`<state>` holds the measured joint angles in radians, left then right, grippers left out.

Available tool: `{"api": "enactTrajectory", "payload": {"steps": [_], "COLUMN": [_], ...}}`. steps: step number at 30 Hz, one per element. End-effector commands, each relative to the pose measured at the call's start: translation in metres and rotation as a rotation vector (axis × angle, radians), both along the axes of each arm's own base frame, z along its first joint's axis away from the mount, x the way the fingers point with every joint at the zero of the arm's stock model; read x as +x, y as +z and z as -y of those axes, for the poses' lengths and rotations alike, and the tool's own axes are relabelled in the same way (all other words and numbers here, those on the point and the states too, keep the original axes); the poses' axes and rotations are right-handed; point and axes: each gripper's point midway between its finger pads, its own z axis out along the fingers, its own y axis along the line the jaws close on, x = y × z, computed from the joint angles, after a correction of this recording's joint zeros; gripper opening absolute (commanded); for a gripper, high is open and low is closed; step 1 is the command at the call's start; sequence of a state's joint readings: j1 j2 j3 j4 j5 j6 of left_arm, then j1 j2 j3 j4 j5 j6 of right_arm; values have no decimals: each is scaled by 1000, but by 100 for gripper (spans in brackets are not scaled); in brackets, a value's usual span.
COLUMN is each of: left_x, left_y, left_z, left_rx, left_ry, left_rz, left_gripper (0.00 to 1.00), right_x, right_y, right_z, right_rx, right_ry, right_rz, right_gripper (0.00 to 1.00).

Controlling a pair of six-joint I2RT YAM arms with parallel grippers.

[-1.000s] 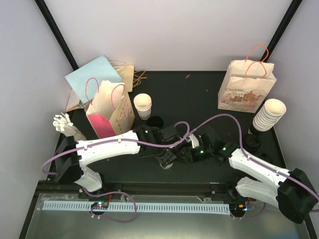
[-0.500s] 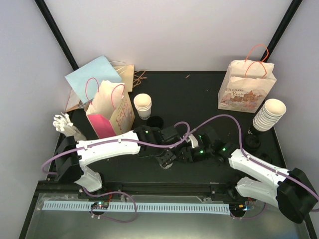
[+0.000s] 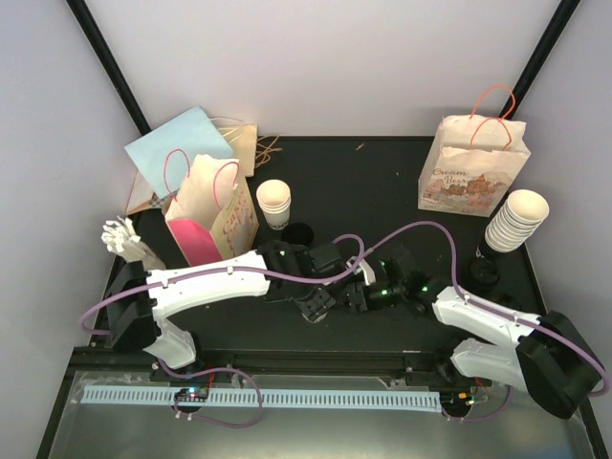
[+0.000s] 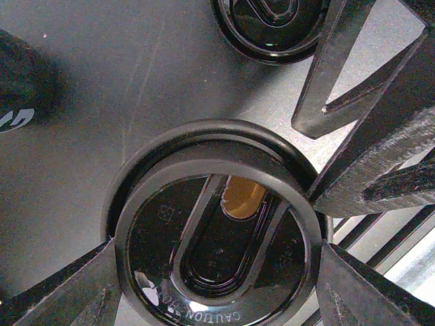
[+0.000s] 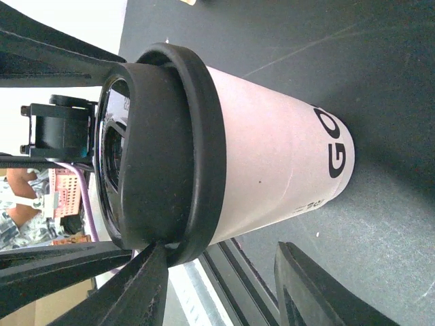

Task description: Pack the takeout coffee

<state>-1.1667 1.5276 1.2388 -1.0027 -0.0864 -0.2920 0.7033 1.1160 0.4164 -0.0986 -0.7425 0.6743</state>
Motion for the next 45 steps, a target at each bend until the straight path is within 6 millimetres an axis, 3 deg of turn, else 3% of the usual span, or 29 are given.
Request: {"api": "enactTrajectory", "payload": {"steps": [1, 8, 12, 15, 23, 33, 39, 45], "left_x": [-2, -3, -3, -3, -2, -2, -3, -3], "left_y": [-5, -7, -9, -10, -10, -9, -10, -10], "left_z": [10, 11, 9, 9, 7, 10, 9, 8], "left_rx": [6, 9, 13, 12, 17, 4, 8, 8], "left_ry": [-16, -12, -7, -3, 12, 16, 14, 13], "left_rz": [0, -1, -4, -3, 0, -3, -7, -7], "left_gripper": [73, 73, 73, 73, 72, 72, 71, 71], "right_x": [-10, -10, -8, -3, 19, 32, 40, 37], "right_y": [-70, -75, -68, -55, 11, 37, 38, 26], "right_z": [40, 45, 42, 38, 26, 17, 6, -3], "right_rx": [-267, -304, -291, -270, -147, -89, -72, -66], "right_ry": [-82, -84, -83, -81, -127, -161, -158, -114], "right_rz": [-71, -69, -55, -27, 133, 175, 153, 96], "right_gripper": [44, 41, 41, 41, 44, 42, 38, 34]}}
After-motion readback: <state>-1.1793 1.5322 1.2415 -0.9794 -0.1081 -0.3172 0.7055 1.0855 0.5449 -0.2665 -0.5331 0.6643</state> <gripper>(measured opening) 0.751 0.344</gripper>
